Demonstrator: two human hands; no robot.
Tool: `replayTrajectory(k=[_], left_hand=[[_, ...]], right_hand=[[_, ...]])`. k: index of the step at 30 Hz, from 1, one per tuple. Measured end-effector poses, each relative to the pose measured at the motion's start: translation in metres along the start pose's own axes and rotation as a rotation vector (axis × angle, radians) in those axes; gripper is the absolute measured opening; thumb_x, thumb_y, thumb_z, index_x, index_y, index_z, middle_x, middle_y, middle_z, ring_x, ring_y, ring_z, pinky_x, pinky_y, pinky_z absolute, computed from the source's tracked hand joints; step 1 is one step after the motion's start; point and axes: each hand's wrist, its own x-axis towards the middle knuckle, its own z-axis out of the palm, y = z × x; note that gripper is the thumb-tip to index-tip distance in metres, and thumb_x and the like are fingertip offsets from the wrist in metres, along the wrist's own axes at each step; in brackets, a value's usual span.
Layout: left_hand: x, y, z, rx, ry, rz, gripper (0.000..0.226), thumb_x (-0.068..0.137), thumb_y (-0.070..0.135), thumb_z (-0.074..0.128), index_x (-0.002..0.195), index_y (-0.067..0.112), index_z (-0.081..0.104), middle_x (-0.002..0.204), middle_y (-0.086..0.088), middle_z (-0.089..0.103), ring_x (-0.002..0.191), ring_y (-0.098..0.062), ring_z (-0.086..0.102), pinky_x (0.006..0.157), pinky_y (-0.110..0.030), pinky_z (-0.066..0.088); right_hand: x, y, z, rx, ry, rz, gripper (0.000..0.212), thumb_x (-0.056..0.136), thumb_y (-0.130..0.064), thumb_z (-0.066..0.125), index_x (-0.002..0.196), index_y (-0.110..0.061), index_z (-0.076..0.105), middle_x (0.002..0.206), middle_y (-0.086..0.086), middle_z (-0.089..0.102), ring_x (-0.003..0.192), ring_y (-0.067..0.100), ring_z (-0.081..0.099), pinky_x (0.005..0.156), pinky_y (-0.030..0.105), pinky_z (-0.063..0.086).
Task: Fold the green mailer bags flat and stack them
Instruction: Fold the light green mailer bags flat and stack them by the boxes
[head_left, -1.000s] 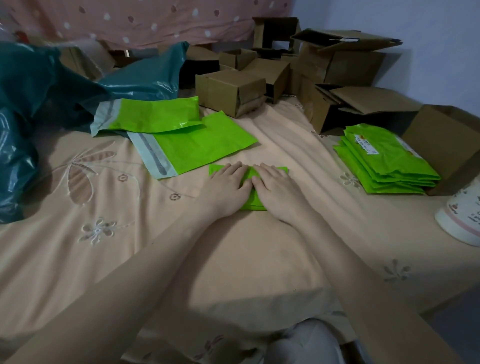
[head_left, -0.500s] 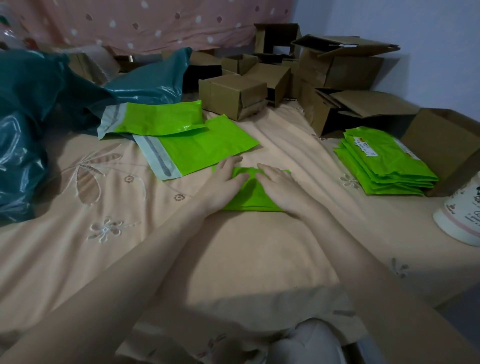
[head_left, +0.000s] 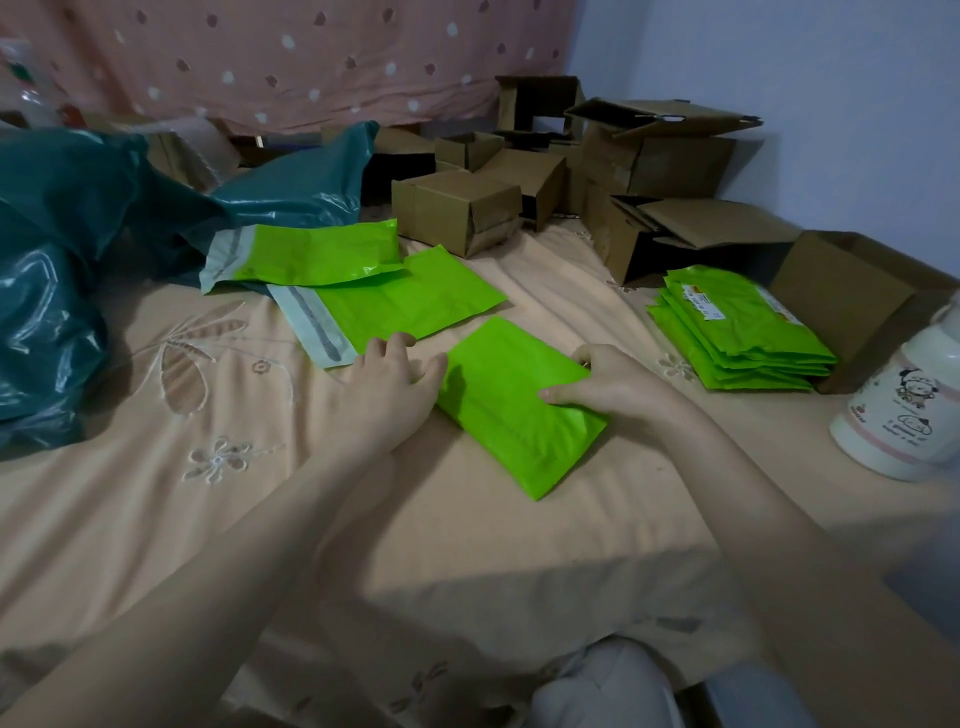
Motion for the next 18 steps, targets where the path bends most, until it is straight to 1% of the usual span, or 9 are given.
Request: replayTrajectory(k=[2,4,7,9,11,12,14,16,18], left_hand=[[0.0,0.005,0.0,-0.093,-0.018,-0.039,0.053,0.091,0.045,0.049,0.131,0.011,0.039,0.118,-0.01,0.054,0.117,-0.028,0.047,0.097,-0.039,0.036],[0.0,0.014,0.002,-0.244,-0.126,-0.087,0.06,0.09,0.047,0.052,0.134,0.011,0.032,0.103,-0.003,0.062,0.104,-0.021,0.054,0.088,-0.034,0.039],[0.0,0.03,0.009,-0.594,-0.286,-0.163,0.084,0.082,0.052,0.062,0.142,0.013,0.019,0.098,-0.005,0.07,0.093,-0.019,0.065,0.089,-0.038,0.05],[0.0,0.045,0.016,-0.728,-0.326,-0.141,0.087,0.084,0.037,0.067,0.146,0.014,0.011,0.09,-0.006,0.066,0.07,-0.008,0.065,0.071,-0.028,0.056],[0.003,0.058,0.025,-0.776,-0.302,-0.092,0.082,0.087,0.016,0.065,0.147,0.016,0.008,0.081,-0.006,0.06,0.047,-0.001,0.057,0.052,-0.022,0.052],[0.008,0.064,0.029,-0.801,-0.291,-0.081,0.081,0.087,0.012,0.064,0.146,0.019,0.01,0.081,-0.005,0.058,0.047,-0.002,0.058,0.056,-0.027,0.054],[0.017,0.074,0.037,-0.817,-0.3,-0.07,0.075,0.086,0.01,0.065,0.143,0.027,0.02,0.085,-0.006,0.06,0.061,-0.011,0.063,0.068,-0.042,0.054],[0.024,0.085,0.046,-0.797,-0.314,-0.061,0.06,0.085,0.01,0.066,0.135,0.027,0.037,0.092,-0.009,0.062,0.072,-0.02,0.063,0.068,-0.042,0.054],[0.033,0.095,0.056,-0.777,-0.321,-0.06,0.04,0.086,0.009,0.065,0.119,0.024,0.05,0.096,-0.013,0.062,0.07,-0.021,0.061,0.071,-0.04,0.055]], right_hand=[[-0.006,0.003,-0.003,0.234,0.046,-0.015,0.03,0.075,-0.02,0.078,0.094,-0.017,0.055,0.09,0.004,0.065,0.079,0.015,0.064,0.065,0.022,0.049],[-0.012,0.003,-0.008,0.422,0.09,-0.051,0.026,0.079,-0.01,0.074,0.088,-0.02,0.052,0.086,-0.001,0.061,0.066,0.005,0.062,0.054,0.012,0.048],[-0.01,0.007,-0.013,0.561,0.2,-0.045,0.034,0.077,-0.008,0.075,0.103,-0.012,0.053,0.104,0.009,0.062,0.088,0.02,0.062,0.07,0.027,0.052],[-0.006,0.011,-0.017,0.604,0.281,-0.03,0.037,0.072,-0.014,0.08,0.096,-0.015,0.052,0.11,0.01,0.063,0.096,0.025,0.062,0.081,0.04,0.052],[-0.001,0.018,-0.021,0.565,0.346,-0.029,0.044,0.064,-0.026,0.084,0.088,-0.022,0.048,0.114,0.011,0.063,0.1,0.027,0.063,0.09,0.047,0.051],[0.001,0.021,-0.024,0.527,0.379,-0.033,0.047,0.063,-0.028,0.085,0.092,-0.021,0.047,0.117,0.012,0.062,0.103,0.028,0.062,0.092,0.047,0.049],[0.001,0.026,-0.031,0.421,0.462,-0.043,0.053,0.07,-0.024,0.082,0.107,-0.012,0.045,0.116,0.012,0.06,0.102,0.024,0.061,0.089,0.034,0.047],[0.001,0.033,-0.037,0.253,0.593,-0.116,0.05,0.077,-0.019,0.076,0.114,-0.006,0.045,0.109,0.01,0.058,0.094,0.022,0.057,0.077,0.025,0.04],[0.0,0.039,-0.039,0.038,0.719,-0.202,0.04,0.08,-0.012,0.07,0.113,-0.001,0.049,0.112,0.016,0.054,0.1,0.028,0.053,0.083,0.029,0.038]])
